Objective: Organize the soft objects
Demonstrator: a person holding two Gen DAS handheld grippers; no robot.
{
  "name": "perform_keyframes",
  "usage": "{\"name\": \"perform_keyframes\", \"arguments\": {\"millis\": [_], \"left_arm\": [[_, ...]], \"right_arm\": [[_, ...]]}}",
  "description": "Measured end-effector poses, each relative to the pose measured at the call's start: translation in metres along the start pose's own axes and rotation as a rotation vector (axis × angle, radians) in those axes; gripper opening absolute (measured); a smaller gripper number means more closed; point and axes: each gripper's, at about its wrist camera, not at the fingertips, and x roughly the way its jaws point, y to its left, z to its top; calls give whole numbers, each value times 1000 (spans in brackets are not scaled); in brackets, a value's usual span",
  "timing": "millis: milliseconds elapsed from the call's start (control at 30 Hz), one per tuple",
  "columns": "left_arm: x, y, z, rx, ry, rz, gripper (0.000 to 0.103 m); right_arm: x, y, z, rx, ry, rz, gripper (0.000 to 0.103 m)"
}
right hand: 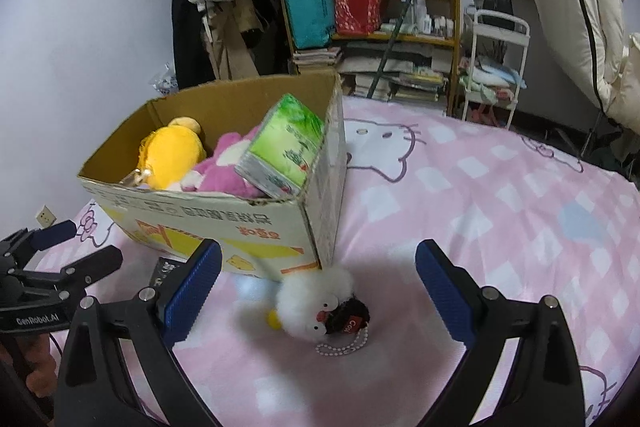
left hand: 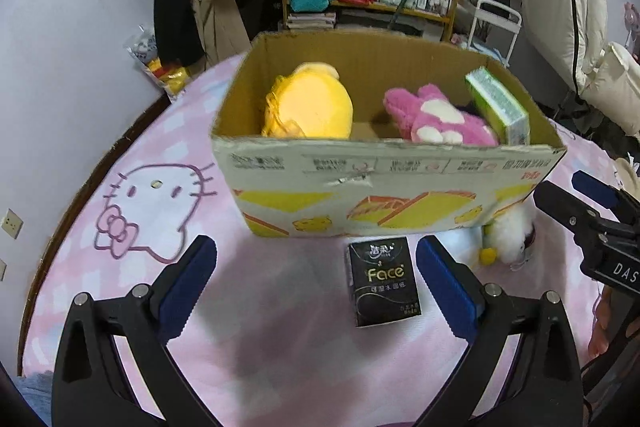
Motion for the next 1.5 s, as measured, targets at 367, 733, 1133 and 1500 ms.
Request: {"name": "perform_keyframes", "arguments": {"millis": [367, 733, 1133, 1500], "left_arm": [[32, -15, -7, 35, 72, -19, 99], [54, -19, -11, 42, 145, -46, 99], [69, -34, -18, 105, 174, -28, 83], [69, -51, -26, 108, 182, -63, 45]], "right_arm": [[34, -8, -8, 24, 92, -16, 102], [60, -14, -17, 27, 177, -15, 102], [67, -8, -20, 8, 227, 33, 64], [62, -3, -26, -24, 241, 46, 44]]}}
